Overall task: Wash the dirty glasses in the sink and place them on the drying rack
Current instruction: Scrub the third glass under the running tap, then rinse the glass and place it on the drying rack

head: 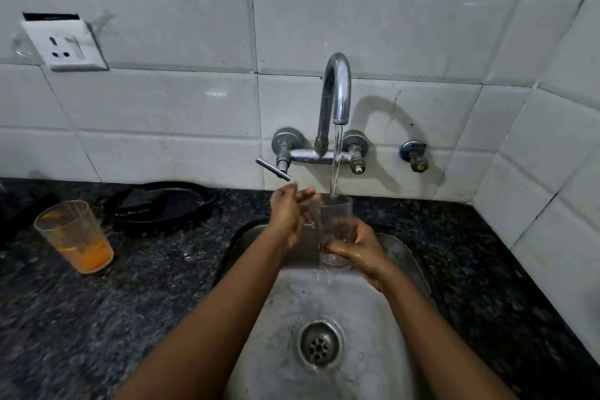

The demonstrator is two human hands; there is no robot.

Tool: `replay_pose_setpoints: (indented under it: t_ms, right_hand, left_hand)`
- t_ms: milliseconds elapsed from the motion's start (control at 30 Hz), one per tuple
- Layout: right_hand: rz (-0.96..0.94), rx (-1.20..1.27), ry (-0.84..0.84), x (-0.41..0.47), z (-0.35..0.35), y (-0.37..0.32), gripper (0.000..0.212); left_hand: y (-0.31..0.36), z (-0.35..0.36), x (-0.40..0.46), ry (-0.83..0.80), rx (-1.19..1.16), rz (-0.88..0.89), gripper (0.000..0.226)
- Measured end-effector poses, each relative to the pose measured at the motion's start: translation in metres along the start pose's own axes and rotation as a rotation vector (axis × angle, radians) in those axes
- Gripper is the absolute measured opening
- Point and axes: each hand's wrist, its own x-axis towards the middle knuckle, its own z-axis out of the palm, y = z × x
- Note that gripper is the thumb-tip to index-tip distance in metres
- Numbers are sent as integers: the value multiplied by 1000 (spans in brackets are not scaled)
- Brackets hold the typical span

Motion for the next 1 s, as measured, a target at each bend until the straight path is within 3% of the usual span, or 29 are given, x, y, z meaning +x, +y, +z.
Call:
replay_pose_setpoints:
  t_ms: [133,267,367,533,667,733,800,933,1000]
  right_hand:
    - [-55,-182,-19,-5,-5,-16,61]
    - [-83,-190,31,-3,-5,-20,63]
    - [-98,-200,64,2,-4,-23,66]
    - [-121,-241,84,2,-10,-29,61]
    - [-162,-327,107,-5,-13,-36,57]
    - [-193,-507,142,-12,-14,-46,63]
    - [-239,-748,132,-22,-14,-58,74]
    - [-393,-1318,63,-48,-7,-83,73]
    - [-454,-1473,8,-56,-3,-92,65]
  left_hand:
    - [24,-13,19,208,201,144,55]
    - [37,-11,22,359,682,362,36]
    - [35,-12,22,381,867,514,25]
    - [35,-14,21,342,1483,745,31]
    - [39,-18,16,331,1643,786,40]
    - [36,-21,12,312,1503,745,40]
    - [21,-26,1,270,1168,621,29]
    - [-23,-35,-40,-19,329,-148,20]
    - [-39,-35,-54,-36,116,-307,23]
